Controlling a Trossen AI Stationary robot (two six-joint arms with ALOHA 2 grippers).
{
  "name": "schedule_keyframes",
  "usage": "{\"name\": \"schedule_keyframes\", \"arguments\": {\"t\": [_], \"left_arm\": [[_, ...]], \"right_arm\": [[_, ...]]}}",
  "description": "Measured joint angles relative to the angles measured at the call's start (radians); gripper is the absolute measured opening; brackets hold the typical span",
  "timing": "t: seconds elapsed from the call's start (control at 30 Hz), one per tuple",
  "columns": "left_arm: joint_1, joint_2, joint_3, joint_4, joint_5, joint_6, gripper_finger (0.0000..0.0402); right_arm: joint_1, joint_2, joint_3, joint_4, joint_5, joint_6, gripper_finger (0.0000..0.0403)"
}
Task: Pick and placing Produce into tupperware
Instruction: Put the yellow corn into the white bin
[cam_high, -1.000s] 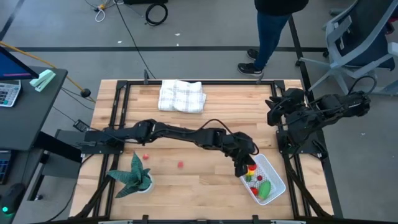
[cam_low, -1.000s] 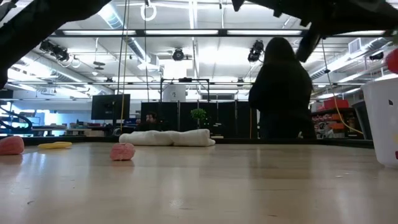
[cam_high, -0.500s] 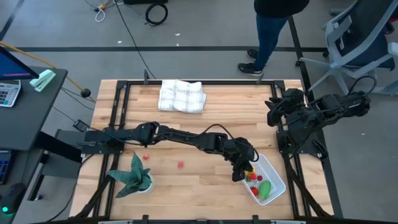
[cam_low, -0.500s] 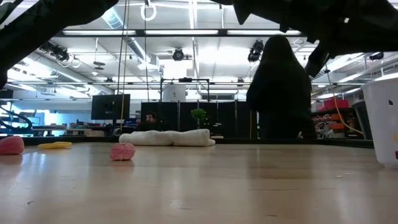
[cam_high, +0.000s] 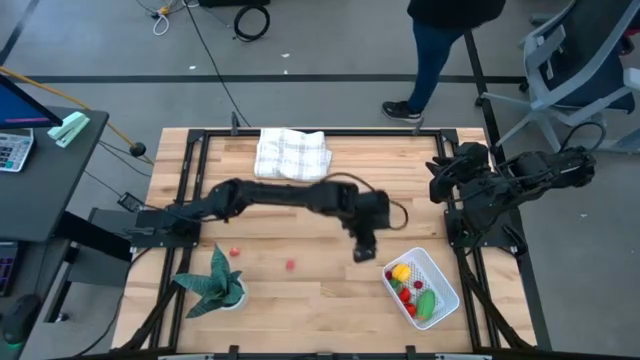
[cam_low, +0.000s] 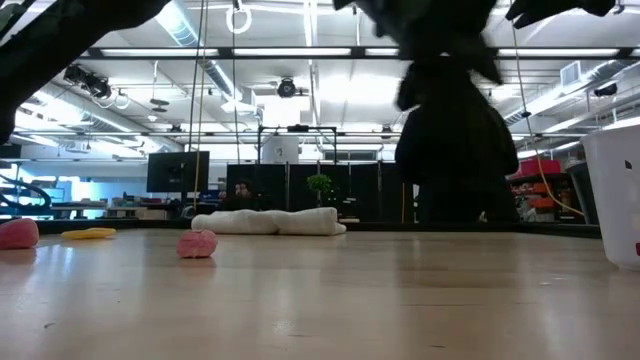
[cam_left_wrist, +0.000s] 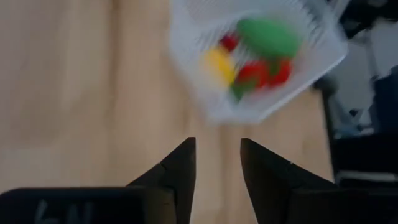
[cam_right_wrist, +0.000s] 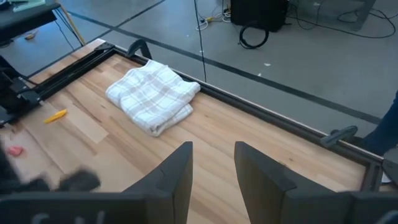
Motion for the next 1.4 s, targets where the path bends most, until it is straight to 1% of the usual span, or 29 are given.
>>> {"name": "schedule_keyframes", "arguments": {"t": [0.07,0.2,0.3,0.37,0.4,0.5,0.6,0.7,0.77,0.9,1.03,1.13,1.23,1.33,1.4], "left_arm": [[0.021,-0.017,0.000,-0.105,0.000,0.019,0.0137],[0.044,-0.054,-0.002,-0.342,-0.001,0.108,0.0152],[0.049,-0.067,-0.001,-0.560,-0.004,0.177,0.0167],[0.048,-0.067,-0.003,-0.702,-0.042,0.215,0.0175],[0.047,-0.067,-0.008,-0.728,-0.070,0.227,0.0179],[0.048,-0.094,-0.057,-0.716,-0.166,0.225,0.0185],[0.065,-0.127,-0.108,-0.708,-0.238,0.200,0.0181],[0.095,-0.195,-0.216,-0.719,-0.245,0.156,0.0171],[0.119,-0.267,-0.321,-0.712,-0.245,0.110,0.0165],[0.165,-0.442,-0.580,-0.717,-0.249,-0.010,0.0154],[0.195,-0.643,-0.861,-0.694,-0.285,-0.193,0.0144],[0.201,-0.785,-1.067,-0.613,-0.294,-0.342,0.0137],[0.205,-0.905,-1.245,-0.495,-0.292,-0.481,0.0133],[0.209,-1.002,-1.388,-0.336,-0.293,-0.614,0.0134],[0.217,-1.058,-1.474,-0.259,-0.293,-0.671,0.0137]], "right_arm": [[0.000,0.003,0.000,0.000,0.000,0.019,0.0128],[0.000,0.011,0.000,0.000,0.000,0.067,0.0128],[0.000,0.023,0.000,0.003,-0.001,0.076,0.0128],[0.000,0.037,0.000,0.006,-0.003,0.076,0.0128],[0.000,0.042,0.000,0.007,-0.003,0.076,0.0128],[0.000,0.068,0.000,0.009,-0.004,0.076,0.0128],[0.000,0.093,0.000,0.012,-0.026,0.076,0.0128],[0.000,0.115,0.000,0.009,-0.067,0.075,0.0128],[0.000,0.129,-0.001,0.008,-0.084,0.080,0.0128],[0.000,0.143,-0.001,0.008,-0.089,0.120,0.0128],[0.000,0.148,-0.001,0.008,-0.084,0.155,0.0128],[0.000,0.150,-0.001,0.008,-0.074,0.154,0.0128],[-0.002,0.151,-0.001,0.008,-0.038,0.153,0.0128],[-0.002,0.151,-0.001,0.008,-0.015,0.153,0.0128],[-0.002,0.151,-0.001,0.008,-0.010,0.153,0.0128]]}}
